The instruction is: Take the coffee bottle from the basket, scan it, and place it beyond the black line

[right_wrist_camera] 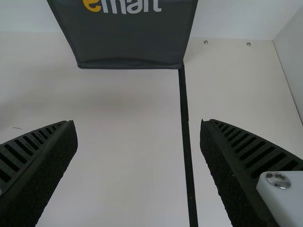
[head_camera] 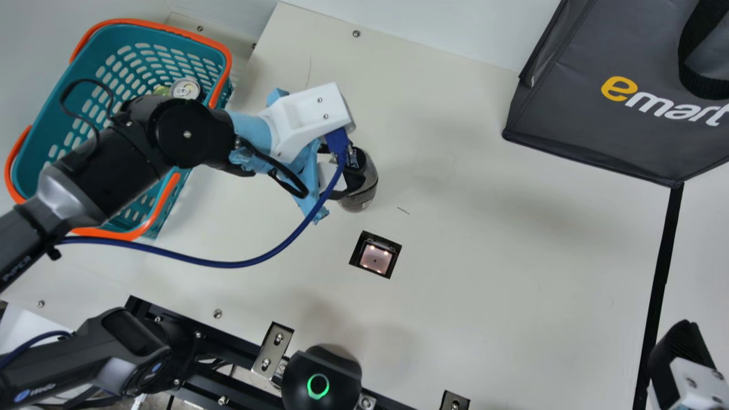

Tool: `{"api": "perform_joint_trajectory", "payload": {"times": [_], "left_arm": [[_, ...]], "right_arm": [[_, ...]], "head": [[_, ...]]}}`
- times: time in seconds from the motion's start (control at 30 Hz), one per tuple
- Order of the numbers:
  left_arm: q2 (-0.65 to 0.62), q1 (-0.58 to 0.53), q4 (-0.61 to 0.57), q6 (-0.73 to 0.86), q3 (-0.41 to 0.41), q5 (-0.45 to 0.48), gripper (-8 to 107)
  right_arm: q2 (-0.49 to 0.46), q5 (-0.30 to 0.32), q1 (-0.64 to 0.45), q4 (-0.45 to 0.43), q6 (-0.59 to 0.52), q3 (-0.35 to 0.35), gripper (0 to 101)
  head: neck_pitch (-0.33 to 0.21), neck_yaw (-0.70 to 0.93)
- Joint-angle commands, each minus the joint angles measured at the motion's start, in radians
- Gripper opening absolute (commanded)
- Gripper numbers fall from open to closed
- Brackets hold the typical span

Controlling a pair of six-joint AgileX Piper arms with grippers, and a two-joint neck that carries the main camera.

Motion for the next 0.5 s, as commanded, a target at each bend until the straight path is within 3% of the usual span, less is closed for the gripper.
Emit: {"api": "perform_joint_trajectory", "payload": {"times": [0.0,0.17,0.47], "left_arm": [[0.001,0.001,-0.005,0.005,0.003,-0.005,10],[0.003,0.006,-0.015,0.015,0.012,-0.014,13],[0.001,0.014,-0.021,0.026,0.019,-0.019,43]], "right_arm": [[0.000,0.000,0.000,0.000,0.000,0.000,91],[0.000,0.001,0.000,0.001,0.000,0.000,91],[0.000,0.001,0.000,0.001,0.000,0.000,91]], "head": [[-0.026,0.002],[-0.026,0.002],[-0.026,0.002]]}}
